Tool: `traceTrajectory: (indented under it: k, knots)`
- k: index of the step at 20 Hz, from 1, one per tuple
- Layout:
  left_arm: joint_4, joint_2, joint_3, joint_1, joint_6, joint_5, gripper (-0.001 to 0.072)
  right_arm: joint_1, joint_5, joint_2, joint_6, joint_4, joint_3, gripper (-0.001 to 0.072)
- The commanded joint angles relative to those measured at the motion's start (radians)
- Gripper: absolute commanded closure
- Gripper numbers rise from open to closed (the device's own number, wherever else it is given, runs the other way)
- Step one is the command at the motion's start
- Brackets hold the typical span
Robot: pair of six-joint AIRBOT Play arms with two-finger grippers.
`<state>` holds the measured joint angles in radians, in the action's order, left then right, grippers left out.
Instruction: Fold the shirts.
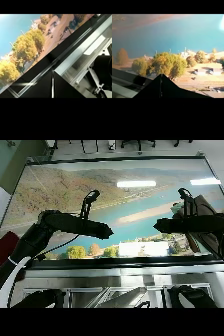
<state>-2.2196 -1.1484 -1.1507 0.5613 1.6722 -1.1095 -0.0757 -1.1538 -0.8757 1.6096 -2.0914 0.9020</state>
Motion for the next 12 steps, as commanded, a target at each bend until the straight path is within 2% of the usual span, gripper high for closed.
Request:
traceTrajectory:
  k: [1,2,4,7,9,12]
  knots:
    - [0.008,-0.001,-0.001,-0.004,0.002,-0.039,0.0696,-0.001,0.000,0.001,0.000,0.000,0.000,0.0691]
    - [0.027,0.000,-0.001,-0.013,0.001,-0.063,0.0696,-0.001,0.000,0.001,0.000,0.000,0.000,0.0691]
    - [0.150,0.013,-0.001,-0.053,-0.081,-0.144,0.0696,-0.001,0.000,0.001,0.000,0.000,0.000,0.0691]
    - [0.528,0.087,-0.001,-0.117,-0.233,-0.291,0.0697,-0.001,0.000,0.001,0.000,0.000,0.000,0.0690]
    - [0.715,0.154,-0.001,-0.171,-0.295,-0.341,0.0696,-0.001,0.000,0.001,0.000,0.000,0.000,0.0690]
    - [0.754,0.247,-0.001,-0.311,-0.298,-0.340,0.0696,-0.001,0.000,0.001,0.000,0.000,0.000,0.0690]
